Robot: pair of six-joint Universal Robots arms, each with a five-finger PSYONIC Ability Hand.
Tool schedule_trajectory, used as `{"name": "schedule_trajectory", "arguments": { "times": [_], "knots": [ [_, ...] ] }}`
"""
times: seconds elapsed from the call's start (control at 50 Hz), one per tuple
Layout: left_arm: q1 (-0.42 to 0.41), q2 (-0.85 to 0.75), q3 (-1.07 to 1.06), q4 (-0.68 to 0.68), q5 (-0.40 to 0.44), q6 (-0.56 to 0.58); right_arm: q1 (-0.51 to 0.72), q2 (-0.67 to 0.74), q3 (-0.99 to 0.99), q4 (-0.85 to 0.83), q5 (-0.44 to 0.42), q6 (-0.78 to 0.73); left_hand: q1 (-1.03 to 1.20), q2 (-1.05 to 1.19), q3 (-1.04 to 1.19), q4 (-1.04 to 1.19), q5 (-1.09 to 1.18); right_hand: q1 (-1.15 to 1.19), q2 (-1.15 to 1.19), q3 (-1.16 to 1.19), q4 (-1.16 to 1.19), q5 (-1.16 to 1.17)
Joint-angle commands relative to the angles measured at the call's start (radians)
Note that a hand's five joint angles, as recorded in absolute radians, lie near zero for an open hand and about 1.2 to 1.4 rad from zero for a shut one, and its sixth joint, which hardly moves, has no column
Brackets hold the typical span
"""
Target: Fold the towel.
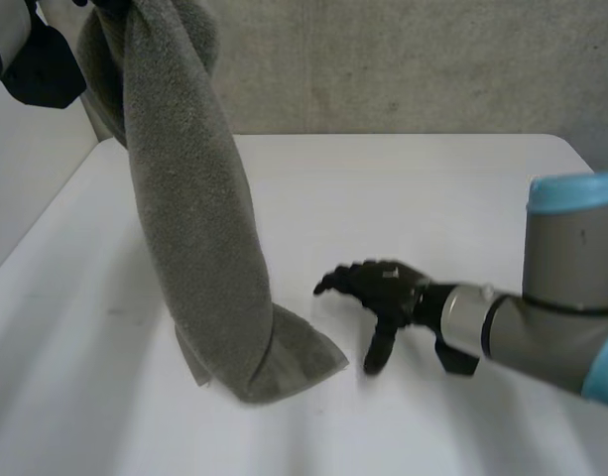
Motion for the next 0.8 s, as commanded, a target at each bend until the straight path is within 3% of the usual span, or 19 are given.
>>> {"name": "schedule_trajectory", "arguments": {
  "times": [0.02, 0.2, 0.36, 0.58, 0.64, 0.68, 0.7, 0.74, 0.8],
  "knots": [
    [-0.002, 0.001, 0.054, -0.004, -0.005, -0.006, 0.043, -0.003, 0.140, -0.194, 0.005, 0.051, 0.216, 0.180, 0.179, 0.178, 0.205, -0.061, -0.082, -0.075, -0.083, -0.060],
    [-0.026, 0.012, 0.120, -0.009, -0.040, -0.009, 0.164, 0.051, 0.085, -0.323, 0.052, 0.194, 0.216, 0.180, 0.179, 0.178, 0.205, -0.061, -0.082, -0.075, -0.083, -0.060],
    [-0.066, 0.016, 0.155, -0.010, -0.048, -0.009, 0.253, 0.123, -0.007, -0.334, 0.132, 0.261, 0.216, 0.180, 0.179, 0.178, 0.205, -0.061, -0.082, -0.075, -0.083, -0.060],
    [-0.077, 0.015, 0.185, -0.022, -0.072, -0.009, 0.350, 0.224, -0.135, -0.365, 0.169, 0.424, 0.216, 0.180, 0.179, 0.178, 0.205, 0.000, -0.022, -0.015, -0.023, 0.000],
    [-0.080, 0.013, 0.180, -0.024, -0.074, -0.014, 0.374, 0.269, -0.188, -0.371, 0.198, 0.450, 0.216, 0.180, 0.179, 0.178, 0.205, 0.187, 0.166, 0.173, 0.165, 0.188],
    [-0.078, 0.012, 0.171, -0.025, -0.074, -0.030, 0.390, 0.312, -0.246, -0.362, 0.218, 0.447, 0.216, 0.180, 0.179, 0.178, 0.205, 0.514, 0.493, 0.500, 0.492, 0.515],
    [-0.078, 0.012, 0.171, -0.025, -0.074, -0.030, 0.390, 0.312, -0.247, -0.362, 0.218, 0.447, 0.216, 0.180, 0.179, 0.178, 0.205, 0.516, 0.495, 0.501, 0.494, 0.517],
    [-0.075, 0.007, 0.157, -0.032, -0.072, -0.056, 0.390, 0.323, -0.271, -0.343, 0.241, 0.442, 0.216, 0.180, 0.179, 0.178, 0.205, 1.124, 1.102, 1.109, 1.101, 1.124],
    [-0.075, 0.007, 0.148, -0.033, -0.072, -0.064, 0.388, 0.316, -0.271, -0.332, 0.247, 0.439, 0.216, 0.180, 0.179, 0.178, 0.205, 1.161, 1.140, 1.146, 1.139, 1.161]
  ]
}}
